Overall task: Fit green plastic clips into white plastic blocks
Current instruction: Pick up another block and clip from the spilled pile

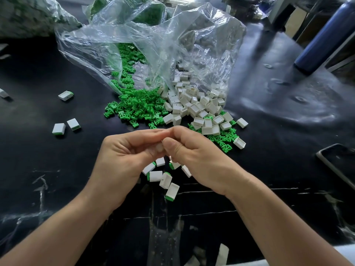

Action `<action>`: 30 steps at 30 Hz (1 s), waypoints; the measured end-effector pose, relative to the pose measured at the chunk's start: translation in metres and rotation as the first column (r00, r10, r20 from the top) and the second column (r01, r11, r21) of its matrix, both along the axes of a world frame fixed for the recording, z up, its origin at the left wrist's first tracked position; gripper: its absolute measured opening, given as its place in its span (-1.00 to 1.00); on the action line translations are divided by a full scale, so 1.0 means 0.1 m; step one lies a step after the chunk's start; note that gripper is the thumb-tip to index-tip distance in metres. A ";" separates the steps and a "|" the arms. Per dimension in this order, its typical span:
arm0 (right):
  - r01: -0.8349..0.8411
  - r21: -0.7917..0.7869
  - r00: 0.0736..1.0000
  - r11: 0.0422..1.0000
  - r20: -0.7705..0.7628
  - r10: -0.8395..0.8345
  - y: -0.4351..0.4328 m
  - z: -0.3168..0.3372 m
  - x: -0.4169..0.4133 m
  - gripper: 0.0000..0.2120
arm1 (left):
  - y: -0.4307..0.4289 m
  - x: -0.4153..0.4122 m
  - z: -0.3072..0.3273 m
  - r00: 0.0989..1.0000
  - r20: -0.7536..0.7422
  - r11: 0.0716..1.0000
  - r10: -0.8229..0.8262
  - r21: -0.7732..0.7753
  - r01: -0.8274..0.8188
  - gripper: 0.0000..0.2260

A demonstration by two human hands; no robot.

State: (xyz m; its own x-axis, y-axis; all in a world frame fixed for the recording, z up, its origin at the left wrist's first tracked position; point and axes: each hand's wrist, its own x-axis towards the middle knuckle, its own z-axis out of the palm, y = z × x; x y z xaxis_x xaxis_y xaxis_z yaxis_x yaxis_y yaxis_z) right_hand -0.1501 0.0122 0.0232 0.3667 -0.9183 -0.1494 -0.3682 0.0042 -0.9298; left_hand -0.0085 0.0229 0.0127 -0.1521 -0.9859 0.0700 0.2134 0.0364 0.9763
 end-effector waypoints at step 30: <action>0.013 0.122 0.999 0.992 -0.039 -0.008 -0.09 0.00 -0.18 -0.93 | -0.16 0.11 -0.13 0.912 0.337 0.970 0.233 -0.018 -0.241 -0.94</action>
State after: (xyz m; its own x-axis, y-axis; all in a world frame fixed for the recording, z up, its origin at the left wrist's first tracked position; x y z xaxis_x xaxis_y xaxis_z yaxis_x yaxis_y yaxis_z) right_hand -0.1678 0.0033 0.0231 0.3486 -0.8961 -0.2747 -0.4030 0.1213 -0.9071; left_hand 0.0028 0.0065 -0.0005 0.0761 -0.9966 0.0329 -0.1373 0.0222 0.9903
